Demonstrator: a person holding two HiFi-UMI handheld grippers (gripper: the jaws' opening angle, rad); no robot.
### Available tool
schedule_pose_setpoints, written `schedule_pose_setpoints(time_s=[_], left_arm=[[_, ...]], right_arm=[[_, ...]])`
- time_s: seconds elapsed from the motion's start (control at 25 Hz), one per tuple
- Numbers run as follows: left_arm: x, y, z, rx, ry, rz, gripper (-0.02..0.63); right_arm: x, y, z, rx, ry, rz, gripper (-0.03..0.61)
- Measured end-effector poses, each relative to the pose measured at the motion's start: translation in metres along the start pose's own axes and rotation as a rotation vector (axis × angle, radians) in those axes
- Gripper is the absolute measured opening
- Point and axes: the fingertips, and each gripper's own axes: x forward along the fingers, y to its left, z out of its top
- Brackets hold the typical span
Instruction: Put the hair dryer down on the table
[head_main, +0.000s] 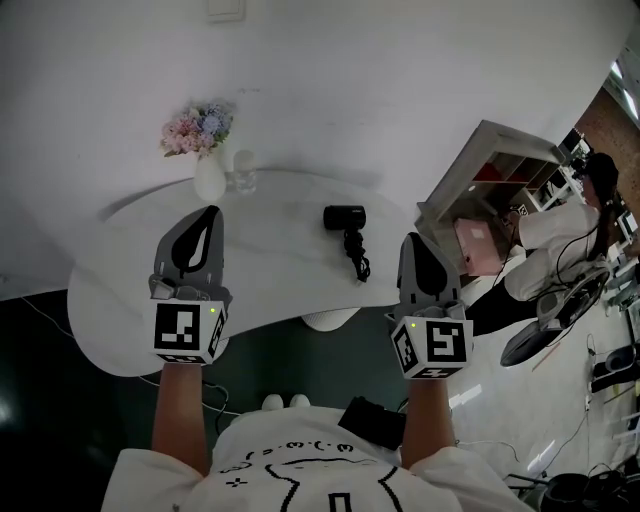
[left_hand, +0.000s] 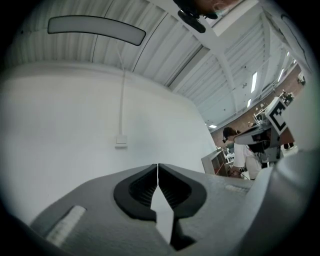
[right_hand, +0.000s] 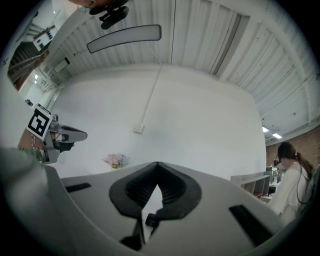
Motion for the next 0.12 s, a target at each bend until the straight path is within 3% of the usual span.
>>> schedule_pose_setpoints(time_s=[0.12], left_arm=[[-0.0009,-0.0009,-0.0009,-0.006,-0.002,0.004,0.020]], right_arm=[[-0.0008,-0.0002,-0.0012,0.001,0.002,-0.002,-0.005]])
